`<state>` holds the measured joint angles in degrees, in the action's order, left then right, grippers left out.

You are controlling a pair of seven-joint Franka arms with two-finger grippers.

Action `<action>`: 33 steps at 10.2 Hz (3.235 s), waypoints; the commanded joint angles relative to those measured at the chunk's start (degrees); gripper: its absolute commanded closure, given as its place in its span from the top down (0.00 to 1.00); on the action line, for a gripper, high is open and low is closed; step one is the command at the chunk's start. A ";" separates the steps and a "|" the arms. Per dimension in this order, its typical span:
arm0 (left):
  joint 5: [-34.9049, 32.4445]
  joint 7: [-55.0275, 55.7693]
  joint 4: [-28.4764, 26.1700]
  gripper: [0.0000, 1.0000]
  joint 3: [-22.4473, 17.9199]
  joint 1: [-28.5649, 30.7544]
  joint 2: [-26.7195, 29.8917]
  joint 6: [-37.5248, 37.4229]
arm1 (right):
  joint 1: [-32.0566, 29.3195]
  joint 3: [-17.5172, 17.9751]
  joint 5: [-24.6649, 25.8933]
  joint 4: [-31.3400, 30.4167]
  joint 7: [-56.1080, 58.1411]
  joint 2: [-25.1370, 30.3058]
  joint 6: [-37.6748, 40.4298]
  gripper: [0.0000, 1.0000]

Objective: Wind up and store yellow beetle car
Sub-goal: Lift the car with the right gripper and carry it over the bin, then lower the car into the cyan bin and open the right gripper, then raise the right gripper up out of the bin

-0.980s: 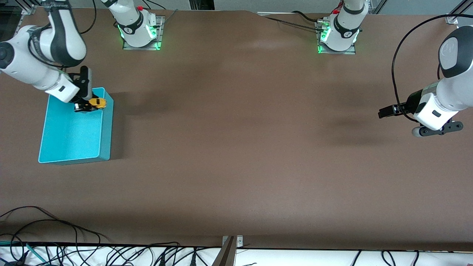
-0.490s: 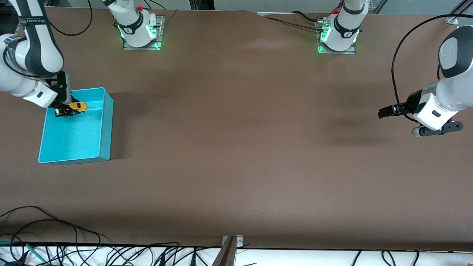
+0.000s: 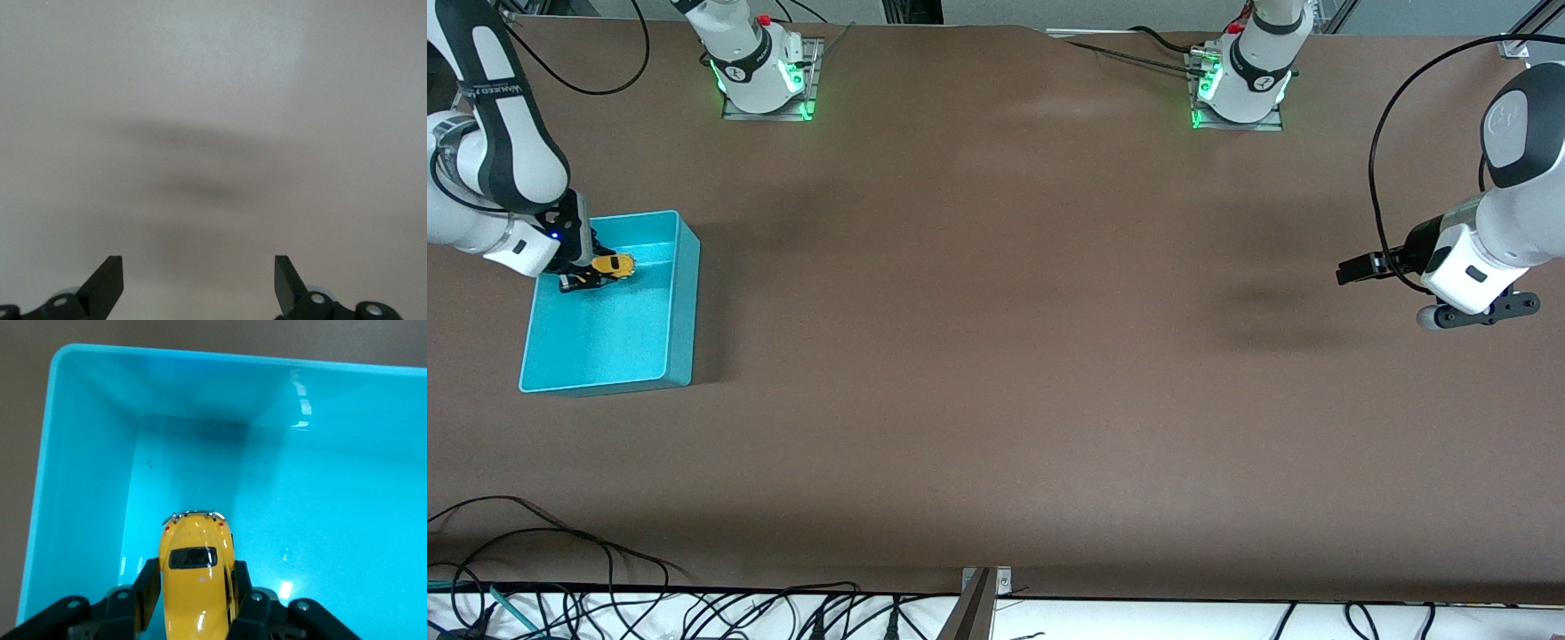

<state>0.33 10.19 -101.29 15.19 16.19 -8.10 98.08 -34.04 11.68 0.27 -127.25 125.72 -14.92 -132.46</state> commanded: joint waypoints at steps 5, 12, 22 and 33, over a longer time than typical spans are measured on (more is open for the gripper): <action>0.81 -0.87 1.18 1.00 0.10 -0.01 -0.43 -1.13 | -0.41 0.36 -1.40 0.87 -0.13 -3.71 -2.02 0.99; 0.81 -0.79 1.18 1.00 0.10 -0.01 -0.43 -1.13 | -0.15 0.27 -4.75 1.31 -2.22 1.46 3.08 1.00; 0.81 -0.96 1.18 1.00 0.10 -0.01 -0.43 -1.13 | 12.58 0.36 -7.39 7.98 -53.06 17.72 22.75 1.00; 0.81 -0.87 1.18 1.00 0.10 -0.01 -0.43 -1.13 | 32.88 0.36 -3.45 32.22 -121.37 15.46 39.37 1.00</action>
<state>0.33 10.19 -101.29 15.20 16.10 -8.16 98.05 -3.23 12.71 -5.29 -100.96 10.03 4.37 -95.94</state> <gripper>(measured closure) 0.000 0.000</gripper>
